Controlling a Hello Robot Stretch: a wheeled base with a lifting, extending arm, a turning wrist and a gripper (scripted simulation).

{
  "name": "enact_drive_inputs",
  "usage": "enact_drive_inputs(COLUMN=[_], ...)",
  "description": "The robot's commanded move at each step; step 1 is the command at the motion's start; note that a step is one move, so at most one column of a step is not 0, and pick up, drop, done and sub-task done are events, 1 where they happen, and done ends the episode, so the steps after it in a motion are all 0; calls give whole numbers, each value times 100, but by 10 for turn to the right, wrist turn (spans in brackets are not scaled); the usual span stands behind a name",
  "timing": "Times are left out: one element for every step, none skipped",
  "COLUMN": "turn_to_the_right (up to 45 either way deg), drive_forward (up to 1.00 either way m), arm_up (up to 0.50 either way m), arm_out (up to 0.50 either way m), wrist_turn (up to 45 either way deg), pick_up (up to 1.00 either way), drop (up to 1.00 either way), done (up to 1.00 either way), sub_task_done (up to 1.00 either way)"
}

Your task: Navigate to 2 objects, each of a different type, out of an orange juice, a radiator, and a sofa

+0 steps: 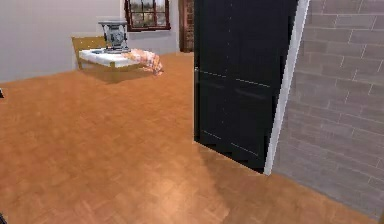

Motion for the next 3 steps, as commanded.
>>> enact_drive_inputs(turn_to_the_right=[0, -150, 0], drive_forward=[55, 0, 100], arm_up=[0, 0, 0], arm_out=[0, 0, 0], wrist_turn=[0, 0, 0], pick_up=[0, 0, 0], drop=[0, 0, 0], done=[0, 0, 0], sub_task_done=[0, 0, 0])
